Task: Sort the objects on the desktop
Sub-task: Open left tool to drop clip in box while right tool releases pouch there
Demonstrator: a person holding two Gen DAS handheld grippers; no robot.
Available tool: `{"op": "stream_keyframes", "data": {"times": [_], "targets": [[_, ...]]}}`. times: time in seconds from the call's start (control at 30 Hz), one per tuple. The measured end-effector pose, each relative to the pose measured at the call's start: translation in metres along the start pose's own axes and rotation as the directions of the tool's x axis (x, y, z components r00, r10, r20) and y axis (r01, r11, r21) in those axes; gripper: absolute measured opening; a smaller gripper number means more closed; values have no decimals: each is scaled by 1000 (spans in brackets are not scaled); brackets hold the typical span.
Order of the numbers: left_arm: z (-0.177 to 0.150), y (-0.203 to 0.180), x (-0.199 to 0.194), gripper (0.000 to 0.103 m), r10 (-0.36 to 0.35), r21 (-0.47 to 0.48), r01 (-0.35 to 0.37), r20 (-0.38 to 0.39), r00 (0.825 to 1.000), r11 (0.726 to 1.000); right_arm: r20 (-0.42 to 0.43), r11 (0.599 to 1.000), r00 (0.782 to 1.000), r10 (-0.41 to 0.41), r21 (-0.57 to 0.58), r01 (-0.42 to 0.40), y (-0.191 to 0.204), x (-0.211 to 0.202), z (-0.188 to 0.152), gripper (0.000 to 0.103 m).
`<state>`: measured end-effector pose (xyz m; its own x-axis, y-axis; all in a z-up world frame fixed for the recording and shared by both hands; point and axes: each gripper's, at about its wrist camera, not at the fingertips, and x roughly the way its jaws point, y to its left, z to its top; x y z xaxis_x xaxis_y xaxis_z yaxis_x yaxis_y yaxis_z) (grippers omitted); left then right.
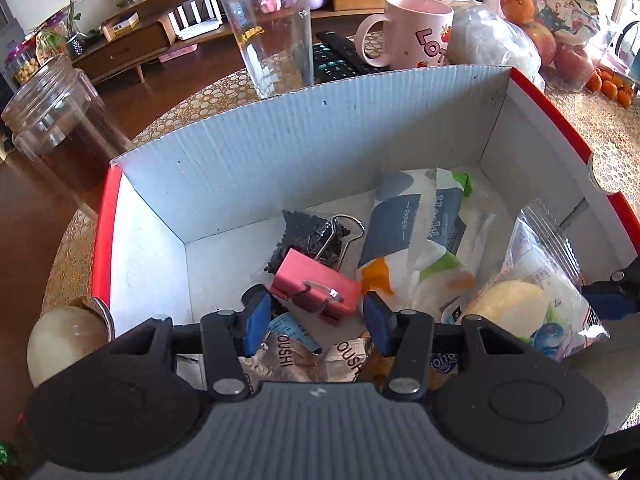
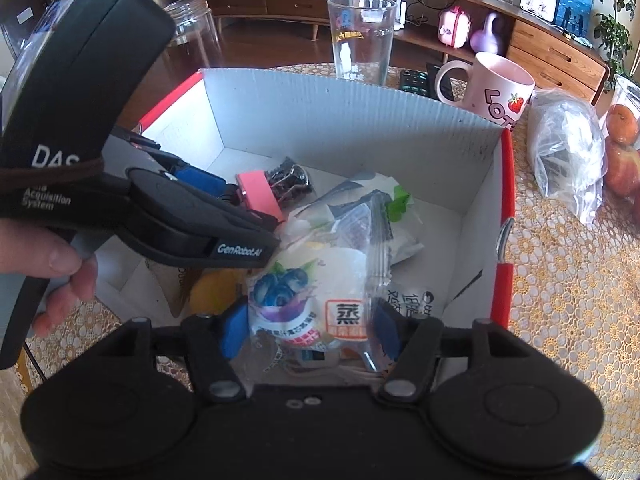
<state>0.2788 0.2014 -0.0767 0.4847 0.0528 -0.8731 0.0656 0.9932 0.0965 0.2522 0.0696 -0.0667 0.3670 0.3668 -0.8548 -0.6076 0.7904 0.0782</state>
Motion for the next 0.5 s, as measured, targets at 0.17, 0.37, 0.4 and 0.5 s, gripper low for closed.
{"op": "stream_keyframes", "data": {"times": [0.17, 0.37, 0.4, 0.5], "targets": [[-1, 1, -8, 64, 7, -11, -7, 25, 1000, 1000, 14, 1000, 1000, 4, 1, -4, 1, -6, 0, 72], [0, 5, -25, 65, -1, -43, 3, 48, 999, 999, 50, 1000, 999, 2, -8, -1, 2, -23, 0, 88], [0, 6, -29, 65, -2, -46, 5, 53, 999, 999, 54, 1000, 999, 0, -10, 1, 3, -27, -1, 88], [-2, 6, -43, 65, -6, -55, 11, 78, 997, 998, 68, 1000, 998, 4, -10, -3, 3, -37, -1, 88]]}}
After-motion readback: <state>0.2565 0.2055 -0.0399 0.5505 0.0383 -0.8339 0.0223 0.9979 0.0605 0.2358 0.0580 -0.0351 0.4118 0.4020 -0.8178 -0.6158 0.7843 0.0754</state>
